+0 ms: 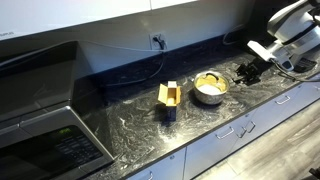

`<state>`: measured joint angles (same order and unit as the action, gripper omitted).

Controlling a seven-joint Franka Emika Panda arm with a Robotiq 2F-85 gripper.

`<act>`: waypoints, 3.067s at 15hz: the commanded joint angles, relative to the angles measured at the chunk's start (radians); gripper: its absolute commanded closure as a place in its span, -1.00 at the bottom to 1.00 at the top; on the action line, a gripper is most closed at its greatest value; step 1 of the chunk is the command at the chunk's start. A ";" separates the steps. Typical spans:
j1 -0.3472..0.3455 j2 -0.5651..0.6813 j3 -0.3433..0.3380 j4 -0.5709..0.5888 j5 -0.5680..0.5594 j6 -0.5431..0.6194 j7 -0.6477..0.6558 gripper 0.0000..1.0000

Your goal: Move the pan over to the right side of the fork

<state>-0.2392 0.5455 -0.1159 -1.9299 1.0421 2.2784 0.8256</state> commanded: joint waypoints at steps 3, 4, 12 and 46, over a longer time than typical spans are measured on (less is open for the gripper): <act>-0.018 -0.077 -0.029 0.035 0.039 -0.118 0.040 0.95; -0.022 -0.076 -0.035 0.047 0.040 -0.128 0.049 0.95; -0.084 -0.029 -0.070 0.156 0.107 -0.171 0.170 0.95; -0.106 0.259 -0.067 0.417 0.192 0.052 0.344 0.25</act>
<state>-0.3493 0.8447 -0.1926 -1.5071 1.2159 2.3205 1.1471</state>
